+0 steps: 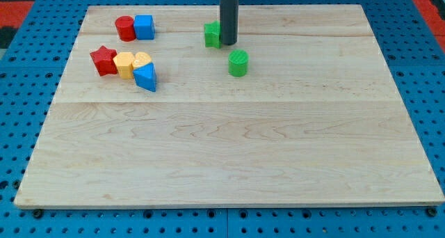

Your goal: Move the green star towards center of the board

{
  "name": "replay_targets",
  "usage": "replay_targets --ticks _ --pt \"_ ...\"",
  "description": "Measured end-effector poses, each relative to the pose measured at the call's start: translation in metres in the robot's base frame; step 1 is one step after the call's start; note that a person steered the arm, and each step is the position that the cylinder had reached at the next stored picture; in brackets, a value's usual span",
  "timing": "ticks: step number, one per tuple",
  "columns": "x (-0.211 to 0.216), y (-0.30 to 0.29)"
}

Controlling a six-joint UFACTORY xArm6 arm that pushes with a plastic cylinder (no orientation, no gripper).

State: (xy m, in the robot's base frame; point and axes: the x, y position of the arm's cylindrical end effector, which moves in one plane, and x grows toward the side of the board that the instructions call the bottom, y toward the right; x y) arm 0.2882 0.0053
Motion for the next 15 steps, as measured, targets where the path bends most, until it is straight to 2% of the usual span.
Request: replay_targets --ticks 1,2,3,5,8,9,10,12,13,15 --pt "0.063 0.005" --pt "0.064 -0.055" --pt "0.035 -0.057" --pt "0.034 -0.068" --pt "0.027 -0.039" --pt "0.027 -0.041" --pt "0.025 -0.069" --pt "0.024 -0.071" --pt "-0.003 -0.071" --pt "0.007 -0.057"
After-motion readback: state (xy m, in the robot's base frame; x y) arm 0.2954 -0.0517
